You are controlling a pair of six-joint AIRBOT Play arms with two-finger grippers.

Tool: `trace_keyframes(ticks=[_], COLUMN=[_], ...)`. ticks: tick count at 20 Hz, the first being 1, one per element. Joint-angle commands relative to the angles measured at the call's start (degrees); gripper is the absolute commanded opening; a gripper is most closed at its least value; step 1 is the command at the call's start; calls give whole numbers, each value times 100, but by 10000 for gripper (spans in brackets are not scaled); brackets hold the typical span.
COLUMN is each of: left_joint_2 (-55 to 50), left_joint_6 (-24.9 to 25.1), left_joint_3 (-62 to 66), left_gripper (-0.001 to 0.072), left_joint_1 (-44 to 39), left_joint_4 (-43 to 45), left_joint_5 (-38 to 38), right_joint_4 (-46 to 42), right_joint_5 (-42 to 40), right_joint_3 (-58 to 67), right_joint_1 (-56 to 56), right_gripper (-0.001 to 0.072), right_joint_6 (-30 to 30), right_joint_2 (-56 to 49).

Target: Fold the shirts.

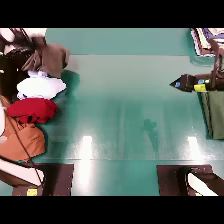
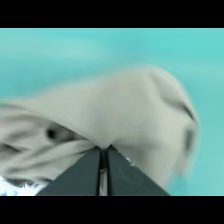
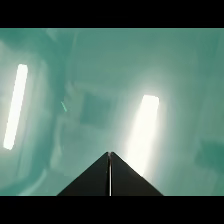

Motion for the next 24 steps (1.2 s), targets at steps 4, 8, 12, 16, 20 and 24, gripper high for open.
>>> trace_keyframes(ticks=[4,8,12,16,20,24], left_joint_2=[2472,3099,3084,3077,3080,3134], left_joint_6=[-31,-407,-717,-1023,-1158,-1132], left_joint_3=[345,341,-415,-2173,-3773,-3891], left_gripper=[25,25,25,27,665,668], left_joint_1=[-1386,-2446,-3578,-4489,-4708,-4122], left_joint_4=[-4,9,7,-63,-413,-103], left_joint_5=[-741,-2151,-3005,-2323,-1670,-1838], right_joint_4=[-52,-50,-50,-52,-59,-66], right_joint_5=[-66,37,214,507,623,654], right_joint_3=[1480,2262,2651,2675,2675,2675], right_joint_1=[-9,-9,-9,-9,-9,-9], right_gripper=[18,18,17,18,18,17], right_joint_6=[-127,-164,-164,-164,-166,-168], right_joint_2=[4,4,7,4,4,4])
